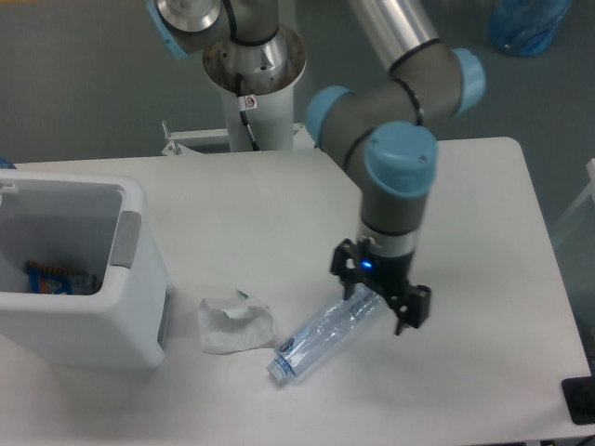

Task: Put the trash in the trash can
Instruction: 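Move the gripper over the crumpled white tissue and lower toward it, then close the gripper on the white tissue and lift it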

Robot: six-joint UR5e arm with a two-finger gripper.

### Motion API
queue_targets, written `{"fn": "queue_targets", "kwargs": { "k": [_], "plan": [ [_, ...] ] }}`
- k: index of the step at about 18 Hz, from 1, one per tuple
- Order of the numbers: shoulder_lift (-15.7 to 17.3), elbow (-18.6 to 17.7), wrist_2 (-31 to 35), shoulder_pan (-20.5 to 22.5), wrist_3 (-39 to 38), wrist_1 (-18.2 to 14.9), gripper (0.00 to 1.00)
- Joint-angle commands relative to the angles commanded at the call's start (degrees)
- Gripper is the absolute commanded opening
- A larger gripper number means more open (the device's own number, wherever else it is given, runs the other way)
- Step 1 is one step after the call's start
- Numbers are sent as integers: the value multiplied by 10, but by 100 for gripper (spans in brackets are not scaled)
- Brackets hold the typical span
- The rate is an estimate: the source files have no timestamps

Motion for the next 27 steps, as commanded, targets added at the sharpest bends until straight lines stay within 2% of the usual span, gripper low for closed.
{"fn": "queue_targets", "kwargs": {
  "k": [2,6,9,12,14,17,19,20,23,24,27],
  "plan": [
    [-3,-11,2,-24,0,-1,100],
    [-9,-71,2,-64,11,0,100],
    [-15,-74,-1,-84,11,-3,100],
    [-25,-100,4,-103,8,-7,100],
    [-29,-101,4,-111,4,-7,100],
    [-59,-97,5,-117,4,-6,100],
    [-60,-96,5,-119,3,-7,100],
    [-60,-96,5,-119,3,-7,81],
    [-62,-95,5,-119,-6,-10,6],
    [-62,-95,3,-119,-20,-8,0],
    [-67,-77,3,-118,-62,-5,0]
  ]
}}
